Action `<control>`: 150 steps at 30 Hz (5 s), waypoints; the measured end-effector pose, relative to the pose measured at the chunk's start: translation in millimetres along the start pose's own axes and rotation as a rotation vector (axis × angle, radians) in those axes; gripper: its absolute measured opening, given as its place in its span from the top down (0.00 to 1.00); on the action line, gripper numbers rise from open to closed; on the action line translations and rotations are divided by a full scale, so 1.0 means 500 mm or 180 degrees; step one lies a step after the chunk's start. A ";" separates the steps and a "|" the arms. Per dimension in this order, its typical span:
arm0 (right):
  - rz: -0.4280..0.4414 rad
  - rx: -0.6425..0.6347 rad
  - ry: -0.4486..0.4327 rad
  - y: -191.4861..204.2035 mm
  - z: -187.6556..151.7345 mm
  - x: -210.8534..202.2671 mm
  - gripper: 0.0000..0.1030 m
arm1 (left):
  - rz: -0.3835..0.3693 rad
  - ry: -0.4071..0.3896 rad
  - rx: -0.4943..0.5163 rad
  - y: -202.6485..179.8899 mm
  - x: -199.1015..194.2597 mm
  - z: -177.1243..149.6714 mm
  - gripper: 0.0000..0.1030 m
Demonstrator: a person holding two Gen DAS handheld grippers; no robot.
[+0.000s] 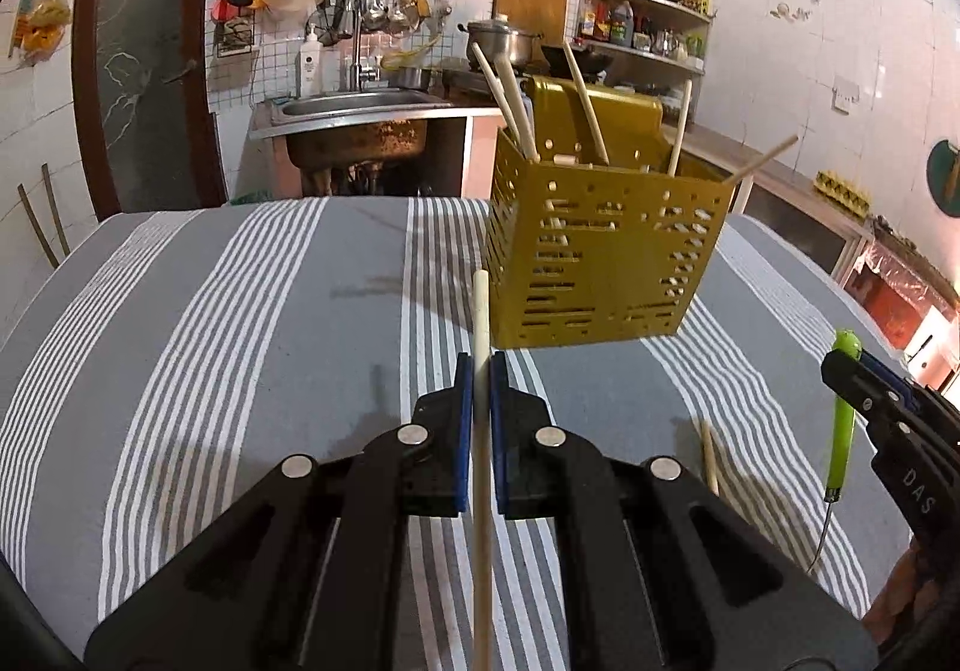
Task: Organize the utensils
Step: 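Lift the frog fork and chopstick and carry both over the yellow holder, then lower both utensils into the holder and open both grippers, then move both open grippers back toward the remaining utensils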
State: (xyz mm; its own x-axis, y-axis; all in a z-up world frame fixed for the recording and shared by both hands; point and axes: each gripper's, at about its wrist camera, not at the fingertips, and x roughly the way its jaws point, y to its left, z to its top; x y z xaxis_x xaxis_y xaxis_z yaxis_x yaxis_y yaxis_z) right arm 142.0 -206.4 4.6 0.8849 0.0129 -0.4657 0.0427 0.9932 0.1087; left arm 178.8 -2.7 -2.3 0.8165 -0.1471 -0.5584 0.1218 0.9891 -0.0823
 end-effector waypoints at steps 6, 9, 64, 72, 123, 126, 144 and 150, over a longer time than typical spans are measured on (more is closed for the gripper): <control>-0.0004 0.0020 -0.0088 0.000 0.006 -0.006 0.82 | -0.0006 -0.0124 -0.0091 0.017 -0.020 0.012 0.96; -0.0015 0.0013 -0.0183 0.001 0.011 -0.016 0.82 | -0.0007 -0.0174 -0.0108 0.022 -0.029 0.017 0.96; -0.0053 -0.0118 -0.0599 0.020 0.079 -0.070 0.82 | -0.0216 -0.0532 -0.0211 0.061 -0.093 0.051 0.96; -0.0055 -0.0105 -0.0658 0.017 0.137 -0.096 0.82 | -0.0187 -0.0836 -0.0128 0.037 -0.136 0.092 0.96; -0.0117 -0.0181 -0.0194 0.024 0.348 0.190 0.52 | 0.0027 -0.1253 0.0002 -0.043 0.101 0.337 0.70; -0.0163 -0.0099 -0.0221 0.006 0.357 0.154 0.49 | 0.0080 -0.1217 -0.0061 -0.017 0.052 0.340 0.43; -0.0108 -0.0236 0.0558 0.021 0.048 0.035 0.43 | 0.0294 -0.0097 -0.0036 0.128 -0.048 0.051 0.05; -0.0085 -0.0378 0.0850 0.044 -0.039 0.056 0.43 | 0.0394 0.0183 -0.0141 0.178 -0.009 -0.010 0.05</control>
State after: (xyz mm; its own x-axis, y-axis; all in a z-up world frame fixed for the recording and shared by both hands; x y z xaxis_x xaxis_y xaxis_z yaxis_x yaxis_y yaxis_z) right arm 158.8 -181.7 -23.4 0.7301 0.0011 -0.6833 -0.0042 1.0000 -0.0029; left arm 183.1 86.2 -11.2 0.7899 -0.0250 -0.6127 -0.0037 0.9990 -0.0455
